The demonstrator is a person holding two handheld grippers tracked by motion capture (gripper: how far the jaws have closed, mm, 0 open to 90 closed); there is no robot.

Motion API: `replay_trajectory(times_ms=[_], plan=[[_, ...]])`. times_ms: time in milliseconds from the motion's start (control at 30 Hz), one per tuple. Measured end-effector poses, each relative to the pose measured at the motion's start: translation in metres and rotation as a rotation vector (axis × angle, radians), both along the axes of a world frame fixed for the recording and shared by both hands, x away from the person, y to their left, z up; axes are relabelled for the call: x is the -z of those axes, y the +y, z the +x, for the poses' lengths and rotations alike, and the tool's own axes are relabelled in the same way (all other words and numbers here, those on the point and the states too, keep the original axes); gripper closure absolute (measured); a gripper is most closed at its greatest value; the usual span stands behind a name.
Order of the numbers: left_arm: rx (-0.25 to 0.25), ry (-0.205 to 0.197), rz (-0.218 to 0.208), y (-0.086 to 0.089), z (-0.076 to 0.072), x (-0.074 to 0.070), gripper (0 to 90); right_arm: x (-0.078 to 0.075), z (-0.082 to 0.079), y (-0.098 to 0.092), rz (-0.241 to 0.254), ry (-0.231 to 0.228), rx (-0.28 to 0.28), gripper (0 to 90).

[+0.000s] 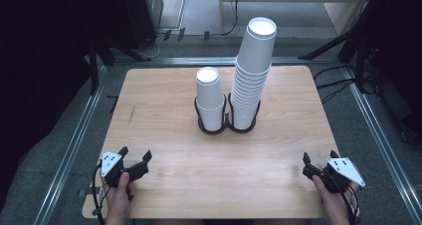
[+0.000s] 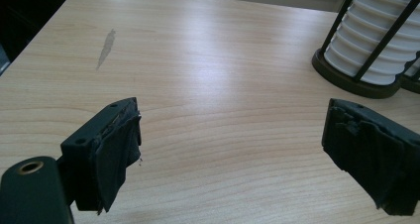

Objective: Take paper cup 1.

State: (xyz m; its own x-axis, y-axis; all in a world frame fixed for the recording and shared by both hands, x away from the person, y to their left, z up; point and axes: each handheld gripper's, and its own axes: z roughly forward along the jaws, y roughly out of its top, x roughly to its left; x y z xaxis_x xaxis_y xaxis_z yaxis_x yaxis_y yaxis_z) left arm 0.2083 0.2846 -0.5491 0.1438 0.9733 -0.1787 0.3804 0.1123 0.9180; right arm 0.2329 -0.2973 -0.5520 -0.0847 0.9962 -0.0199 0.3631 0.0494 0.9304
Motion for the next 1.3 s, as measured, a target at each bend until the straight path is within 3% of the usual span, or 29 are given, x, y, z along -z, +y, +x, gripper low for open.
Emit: replay_trajectory(times_ms=[67, 133, 200, 233, 267, 367, 467, 533, 700, 1300], plan=[[0.002, 0.000, -0.006, 0.001, 0.000, 0.000, 8.3, 0.000, 0.000, 0.002, -0.022, -0.008, 0.001, 14.2], [0.002, 0.001, -0.010, 0.001, 0.000, 0.001, 8.3, -0.002, 0.001, 0.003, -0.021, 0.003, -0.015, 4.1], [-0.010, -0.004, -0.020, 0.001, -0.002, 0.001, 8.3, -0.003, 0.001, 0.003, -0.012, 0.005, -0.014, 0.7], [-0.012, -0.009, -0.024, 0.001, -0.003, 0.002, 8.4, -0.009, 0.001, 0.003, 0.037, -0.005, -0.013, 0.8], [-0.009, -0.011, -0.028, 0.001, -0.004, 0.002, 8.3, -0.011, 0.000, 0.004, 0.041, -0.013, -0.016, 0.8], [-0.007, -0.007, -0.040, 0.003, -0.002, 0.002, 8.3, -0.022, -0.003, 0.014, 0.001, -0.050, -0.045, 1.9], [-0.011, -0.005, -0.047, 0.003, -0.002, 0.002, 8.4, -0.027, -0.006, 0.019, -0.001, -0.067, -0.058, 5.0], [-0.018, 0.008, -0.052, 0.003, 0.000, 0.003, 8.3, -0.039, -0.008, 0.026, 0.036, -0.091, -0.068, 4.9], [-0.015, 0.013, -0.035, 0.001, 0.001, 0.004, 8.4, -0.061, -0.007, 0.034, 0.060, -0.121, -0.109, 3.3], [0.002, 0.017, -0.032, -0.001, 0.002, 0.004, 8.5, -0.135, 0.018, 0.084, 0.071, -0.208, -0.206, 1.9]])
